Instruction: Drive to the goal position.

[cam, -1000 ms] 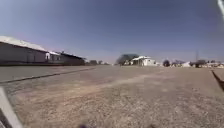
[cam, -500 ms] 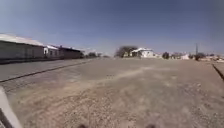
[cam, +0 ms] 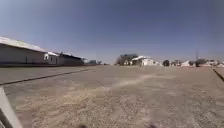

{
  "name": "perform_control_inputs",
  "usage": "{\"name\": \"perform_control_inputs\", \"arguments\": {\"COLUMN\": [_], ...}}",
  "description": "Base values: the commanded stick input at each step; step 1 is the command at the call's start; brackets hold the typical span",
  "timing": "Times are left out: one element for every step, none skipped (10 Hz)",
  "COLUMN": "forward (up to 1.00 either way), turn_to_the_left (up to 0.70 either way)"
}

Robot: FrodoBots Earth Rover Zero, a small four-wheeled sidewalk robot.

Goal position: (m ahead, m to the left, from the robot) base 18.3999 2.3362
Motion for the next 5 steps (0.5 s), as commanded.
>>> {"name": "perform_control_inputs", "arguments": {"forward": [0.70, 0.70, 0.70, 0.70, 0.70], "turn_to_the_left": [0.00, 0.00, 0.00, 0.00, 0.00]}}
